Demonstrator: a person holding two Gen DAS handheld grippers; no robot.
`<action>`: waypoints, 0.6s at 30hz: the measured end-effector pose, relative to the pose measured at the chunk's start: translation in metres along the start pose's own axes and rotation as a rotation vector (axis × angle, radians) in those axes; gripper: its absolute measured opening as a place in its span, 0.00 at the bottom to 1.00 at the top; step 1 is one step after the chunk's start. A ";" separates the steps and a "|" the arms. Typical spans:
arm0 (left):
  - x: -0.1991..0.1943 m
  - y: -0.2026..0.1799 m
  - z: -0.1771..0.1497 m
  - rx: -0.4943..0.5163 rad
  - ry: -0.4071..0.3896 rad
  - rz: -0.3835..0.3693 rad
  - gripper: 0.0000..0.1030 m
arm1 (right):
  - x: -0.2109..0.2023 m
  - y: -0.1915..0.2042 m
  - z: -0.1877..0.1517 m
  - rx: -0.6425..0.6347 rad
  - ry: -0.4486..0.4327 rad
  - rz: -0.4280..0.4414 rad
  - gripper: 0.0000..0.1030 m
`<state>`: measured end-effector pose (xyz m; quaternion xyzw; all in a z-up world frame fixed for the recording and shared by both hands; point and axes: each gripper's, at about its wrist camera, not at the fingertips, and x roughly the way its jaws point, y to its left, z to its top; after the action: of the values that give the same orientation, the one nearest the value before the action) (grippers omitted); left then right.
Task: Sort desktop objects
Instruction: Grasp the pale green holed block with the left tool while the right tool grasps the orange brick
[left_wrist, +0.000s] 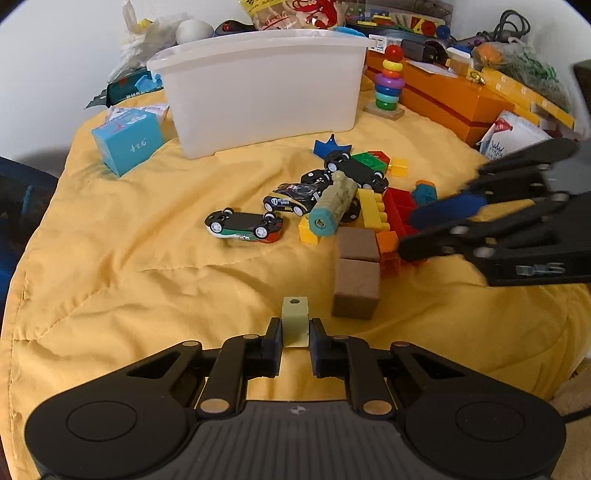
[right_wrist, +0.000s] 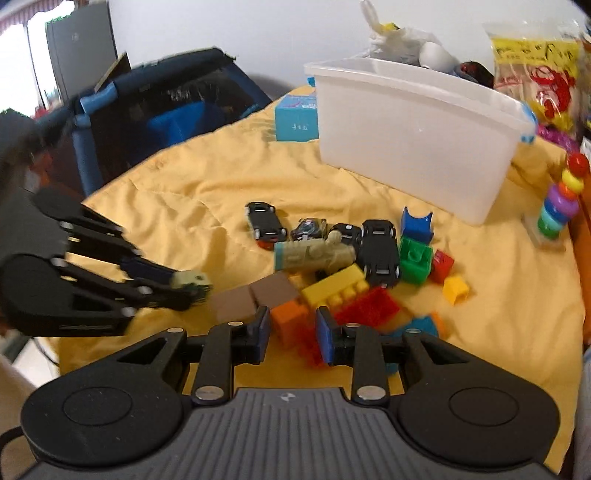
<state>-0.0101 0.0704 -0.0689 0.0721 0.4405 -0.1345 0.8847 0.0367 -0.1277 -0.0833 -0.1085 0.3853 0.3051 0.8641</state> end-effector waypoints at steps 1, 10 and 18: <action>-0.001 0.001 0.000 -0.006 0.000 -0.004 0.17 | 0.005 -0.001 0.002 0.002 0.015 0.010 0.31; -0.003 0.013 -0.012 -0.165 0.010 -0.144 0.17 | -0.003 0.012 -0.001 -0.132 0.037 0.111 0.26; 0.004 -0.003 -0.017 -0.124 0.045 -0.153 0.18 | -0.037 -0.014 -0.025 -0.111 0.052 -0.048 0.26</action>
<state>-0.0218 0.0714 -0.0825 -0.0135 0.4721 -0.1726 0.8644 0.0110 -0.1652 -0.0744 -0.1734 0.3873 0.3024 0.8535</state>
